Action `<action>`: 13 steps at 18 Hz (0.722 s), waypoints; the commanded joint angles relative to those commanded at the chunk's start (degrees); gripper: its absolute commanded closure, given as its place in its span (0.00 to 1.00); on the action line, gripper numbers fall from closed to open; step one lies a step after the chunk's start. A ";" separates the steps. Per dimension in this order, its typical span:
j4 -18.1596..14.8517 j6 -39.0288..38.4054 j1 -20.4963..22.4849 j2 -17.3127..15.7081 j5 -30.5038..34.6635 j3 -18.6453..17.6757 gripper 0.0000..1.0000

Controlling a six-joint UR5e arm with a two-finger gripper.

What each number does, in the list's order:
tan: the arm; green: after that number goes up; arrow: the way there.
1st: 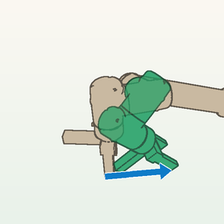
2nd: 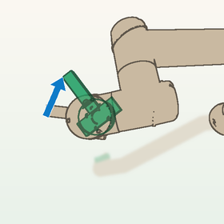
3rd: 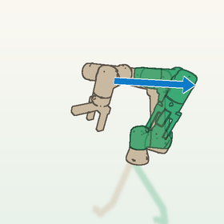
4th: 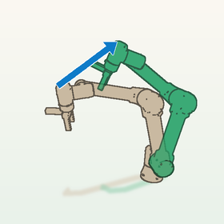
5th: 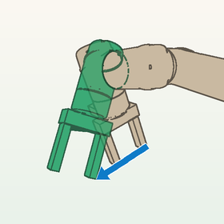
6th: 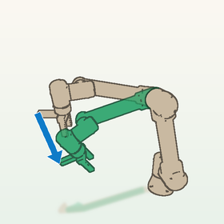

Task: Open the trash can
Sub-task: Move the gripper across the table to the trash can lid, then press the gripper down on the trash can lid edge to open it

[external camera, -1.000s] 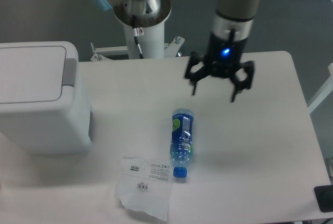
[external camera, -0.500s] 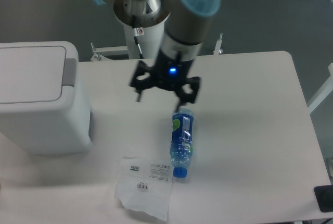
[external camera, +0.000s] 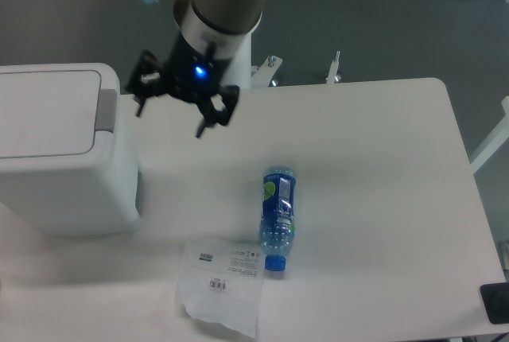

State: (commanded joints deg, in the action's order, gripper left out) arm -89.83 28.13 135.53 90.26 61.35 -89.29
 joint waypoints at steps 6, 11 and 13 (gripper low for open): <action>0.09 -2.72 -0.35 0.62 -1.76 -0.97 0.00; 0.53 -3.08 -1.05 1.85 -1.93 -1.15 0.00; 0.62 -3.60 -1.23 2.20 -1.85 -1.15 0.00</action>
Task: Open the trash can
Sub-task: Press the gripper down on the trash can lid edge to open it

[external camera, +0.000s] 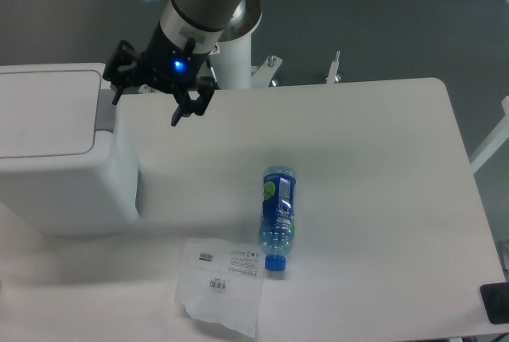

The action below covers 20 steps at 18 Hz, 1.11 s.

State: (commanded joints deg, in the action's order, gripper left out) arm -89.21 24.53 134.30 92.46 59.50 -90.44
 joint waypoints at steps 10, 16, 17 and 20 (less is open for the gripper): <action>0.53 -1.67 -1.14 1.06 0.09 -0.44 0.00; 0.79 -1.50 -1.14 1.14 0.18 -0.97 0.00; 0.88 -1.41 -1.14 1.14 0.26 -0.97 0.00; 0.79 -1.50 -1.14 1.14 0.35 -0.97 0.00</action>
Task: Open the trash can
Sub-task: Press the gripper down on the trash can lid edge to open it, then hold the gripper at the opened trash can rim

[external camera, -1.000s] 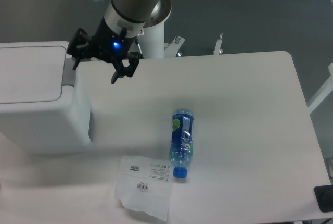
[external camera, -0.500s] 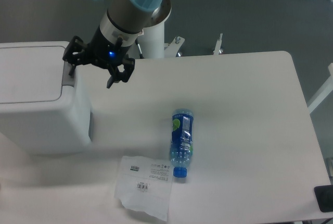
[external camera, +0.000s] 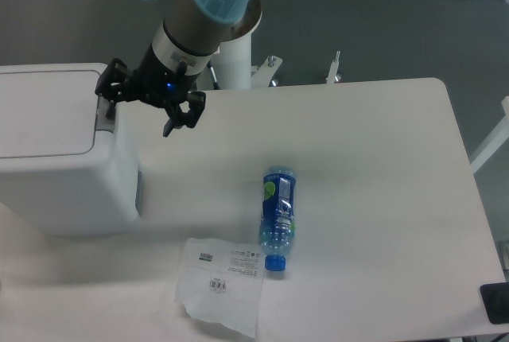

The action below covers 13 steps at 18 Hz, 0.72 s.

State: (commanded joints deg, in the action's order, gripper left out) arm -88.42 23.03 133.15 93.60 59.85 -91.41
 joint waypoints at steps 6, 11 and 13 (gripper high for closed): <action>0.17 0.26 0.09 -0.35 0.18 0.26 0.00; 0.79 3.24 0.44 -0.97 0.35 1.14 0.00; 2.02 4.30 0.88 -0.88 0.44 1.14 0.00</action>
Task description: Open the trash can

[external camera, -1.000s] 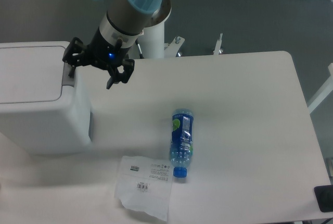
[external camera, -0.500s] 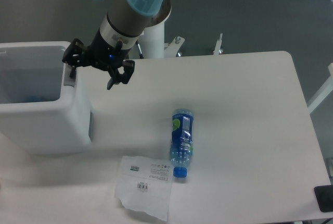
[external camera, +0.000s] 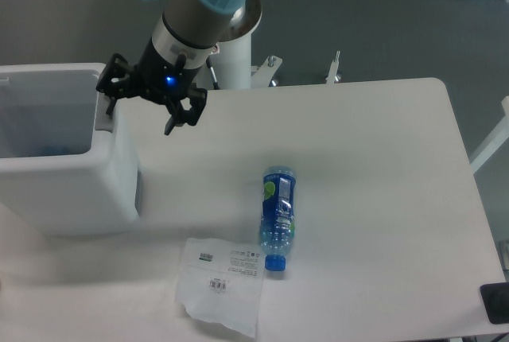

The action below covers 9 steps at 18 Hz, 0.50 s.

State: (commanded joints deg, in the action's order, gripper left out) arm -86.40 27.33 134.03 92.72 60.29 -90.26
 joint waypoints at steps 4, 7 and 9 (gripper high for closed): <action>3.07 2.62 2.89 -0.09 2.02 0.18 0.00; 5.62 8.77 6.93 0.00 5.88 -0.35 0.00; 5.98 16.22 9.57 0.00 8.69 -0.61 0.00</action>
State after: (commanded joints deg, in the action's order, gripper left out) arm -80.42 43.55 143.60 92.72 68.98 -90.88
